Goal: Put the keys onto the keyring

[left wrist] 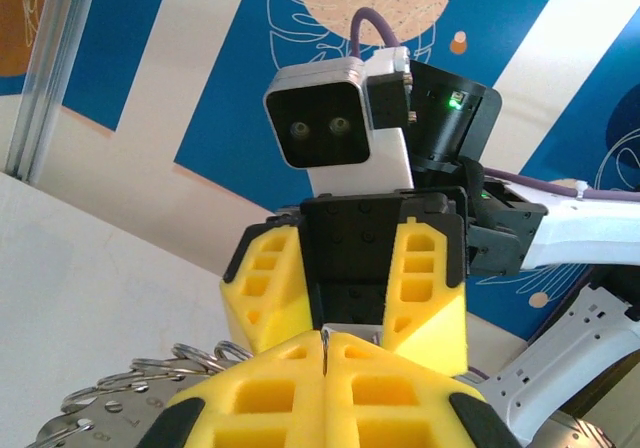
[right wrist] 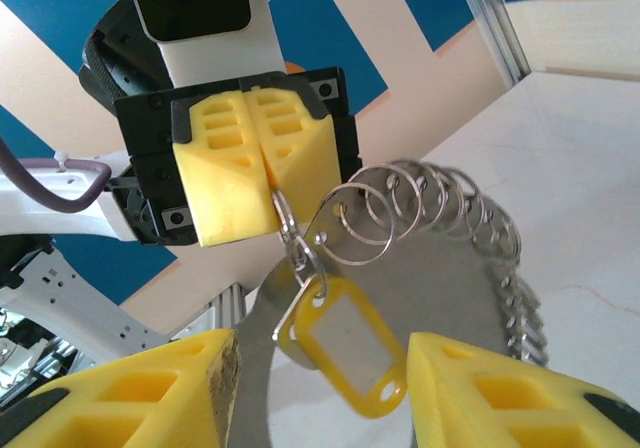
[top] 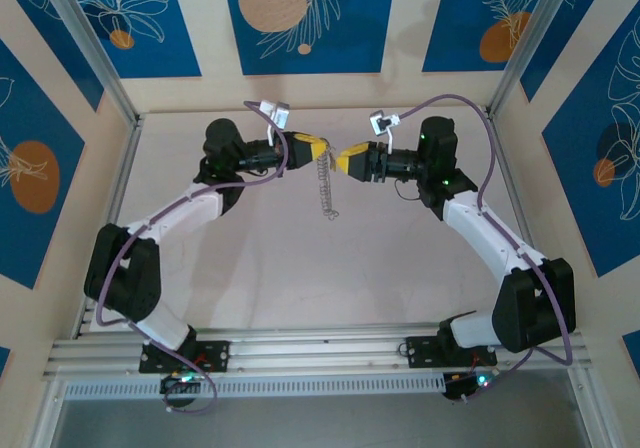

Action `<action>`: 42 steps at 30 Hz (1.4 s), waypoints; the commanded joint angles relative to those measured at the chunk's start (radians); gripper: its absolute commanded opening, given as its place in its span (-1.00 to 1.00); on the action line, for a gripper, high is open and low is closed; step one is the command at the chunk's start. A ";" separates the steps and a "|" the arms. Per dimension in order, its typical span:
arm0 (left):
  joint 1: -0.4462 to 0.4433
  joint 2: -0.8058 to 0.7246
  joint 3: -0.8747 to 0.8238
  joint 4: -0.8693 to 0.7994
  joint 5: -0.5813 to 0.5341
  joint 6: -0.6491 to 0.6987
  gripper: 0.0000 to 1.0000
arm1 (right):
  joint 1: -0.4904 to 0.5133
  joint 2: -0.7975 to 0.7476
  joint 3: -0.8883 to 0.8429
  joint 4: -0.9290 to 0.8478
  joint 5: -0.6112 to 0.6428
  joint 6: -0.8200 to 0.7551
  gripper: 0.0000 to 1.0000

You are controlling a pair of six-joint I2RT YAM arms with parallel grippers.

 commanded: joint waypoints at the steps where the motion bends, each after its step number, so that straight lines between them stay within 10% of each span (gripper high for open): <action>1: -0.013 -0.054 0.000 0.048 0.018 -0.012 -1.00 | -0.001 0.022 0.001 0.060 -0.011 0.026 0.00; 42: -0.025 -0.060 0.017 -0.009 0.017 0.025 -1.00 | 0.111 -0.022 -0.016 -0.016 0.263 -0.041 0.13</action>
